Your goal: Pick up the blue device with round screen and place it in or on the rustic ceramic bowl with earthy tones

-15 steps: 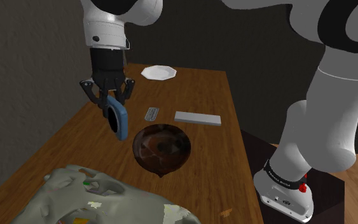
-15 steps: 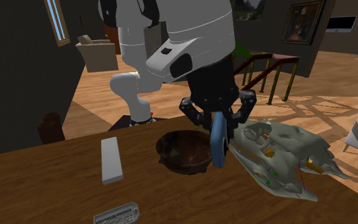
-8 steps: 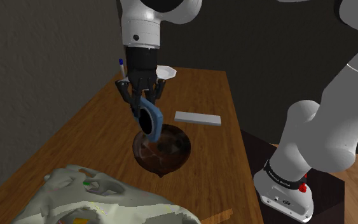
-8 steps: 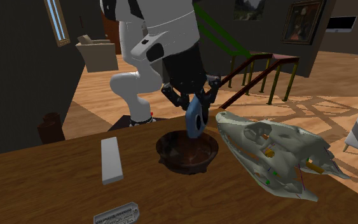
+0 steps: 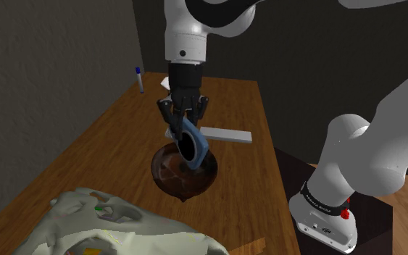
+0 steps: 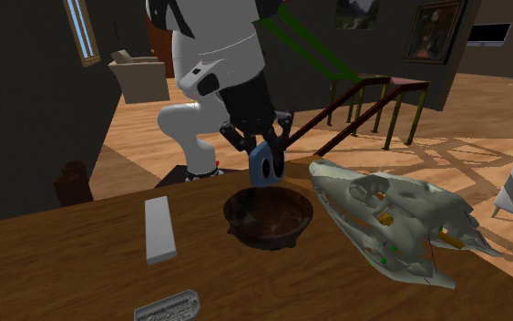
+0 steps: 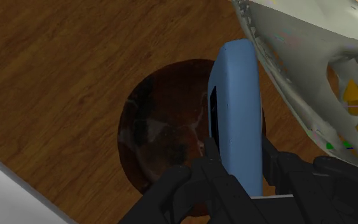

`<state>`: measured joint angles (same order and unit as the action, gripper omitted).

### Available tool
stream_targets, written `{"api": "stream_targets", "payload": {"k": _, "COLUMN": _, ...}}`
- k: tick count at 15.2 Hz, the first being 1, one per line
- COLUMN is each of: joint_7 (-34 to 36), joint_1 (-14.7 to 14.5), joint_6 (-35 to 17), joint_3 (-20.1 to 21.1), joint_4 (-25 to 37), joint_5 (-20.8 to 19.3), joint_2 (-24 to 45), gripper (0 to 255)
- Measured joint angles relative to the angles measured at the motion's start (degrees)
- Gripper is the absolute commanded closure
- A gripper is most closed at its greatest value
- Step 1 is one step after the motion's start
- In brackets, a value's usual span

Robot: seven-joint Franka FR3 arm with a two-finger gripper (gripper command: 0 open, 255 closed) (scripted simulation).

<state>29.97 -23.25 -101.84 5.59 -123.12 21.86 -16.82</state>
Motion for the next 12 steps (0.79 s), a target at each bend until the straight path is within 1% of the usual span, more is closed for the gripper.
{"api": "stream_targets", "payload": {"k": 10, "joint_7": -2.39, "joint_1": -0.22, "joint_6": -7.4, "joint_3": 0.45, "joint_4": -6.21, "joint_5": 0.87, "joint_2": 1.55, "gripper": 255}}
{"api": "stream_targets", "payload": {"k": 12, "joint_7": -2.64, "joint_1": -0.21, "joint_6": -8.0, "joint_3": 0.46, "joint_4": -6.59, "joint_5": 0.93, "joint_2": 1.81, "gripper": 255}}
